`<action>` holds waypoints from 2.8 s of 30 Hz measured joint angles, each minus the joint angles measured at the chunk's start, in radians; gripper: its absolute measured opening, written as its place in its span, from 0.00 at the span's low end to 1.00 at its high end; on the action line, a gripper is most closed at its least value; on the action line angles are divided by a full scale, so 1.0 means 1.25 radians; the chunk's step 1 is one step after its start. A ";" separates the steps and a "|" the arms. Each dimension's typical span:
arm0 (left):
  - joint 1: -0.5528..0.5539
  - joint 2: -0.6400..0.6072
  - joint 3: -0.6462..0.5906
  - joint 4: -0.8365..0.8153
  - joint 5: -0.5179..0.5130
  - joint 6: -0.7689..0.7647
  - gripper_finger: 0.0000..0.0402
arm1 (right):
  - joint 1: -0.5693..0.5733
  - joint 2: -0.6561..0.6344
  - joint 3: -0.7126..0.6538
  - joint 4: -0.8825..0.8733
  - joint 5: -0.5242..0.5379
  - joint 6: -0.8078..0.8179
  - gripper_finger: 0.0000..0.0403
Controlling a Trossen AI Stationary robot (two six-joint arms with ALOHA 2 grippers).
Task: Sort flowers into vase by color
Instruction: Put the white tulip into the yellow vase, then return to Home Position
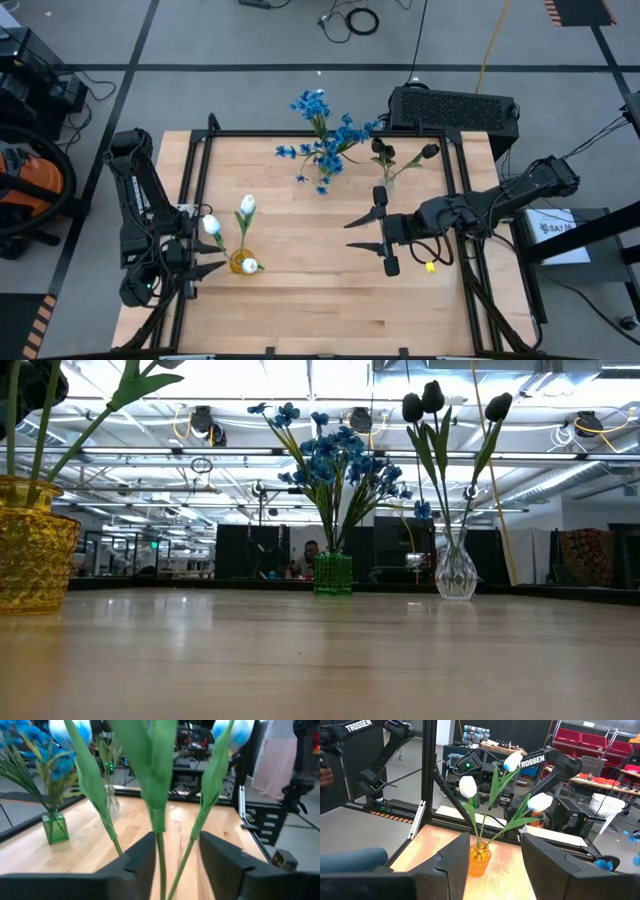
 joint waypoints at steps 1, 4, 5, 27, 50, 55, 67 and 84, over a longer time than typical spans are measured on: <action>0.000 -0.004 0.000 -0.001 0.009 0.004 0.41 | 0.000 0.000 0.000 -0.004 0.000 0.001 0.42; 0.000 -0.021 0.000 -0.002 0.055 0.016 0.48 | 0.000 0.000 0.000 -0.013 0.000 0.002 0.42; 0.000 -0.030 0.000 -0.007 0.076 0.023 0.49 | 0.000 0.001 0.000 -0.013 0.000 0.002 0.42; 0.000 -0.331 0.001 -0.550 0.318 -0.313 0.49 | 0.000 0.001 0.000 -0.031 0.000 0.002 0.42; 0.029 -0.280 0.001 -0.588 0.238 -0.360 0.13 | 0.000 0.000 0.000 -0.043 -0.001 0.018 0.42; 0.071 -0.226 0.001 -0.597 0.185 -0.359 0.02 | 0.000 0.000 0.000 -0.043 -0.001 0.019 0.42; 0.094 -0.148 0.001 -0.514 0.171 -0.363 0.04 | 0.000 0.000 0.000 -0.043 -0.001 0.019 0.42; 0.178 -0.044 0.001 -0.305 0.167 -0.363 0.04 | 0.000 0.000 0.000 -0.042 -0.001 0.019 0.42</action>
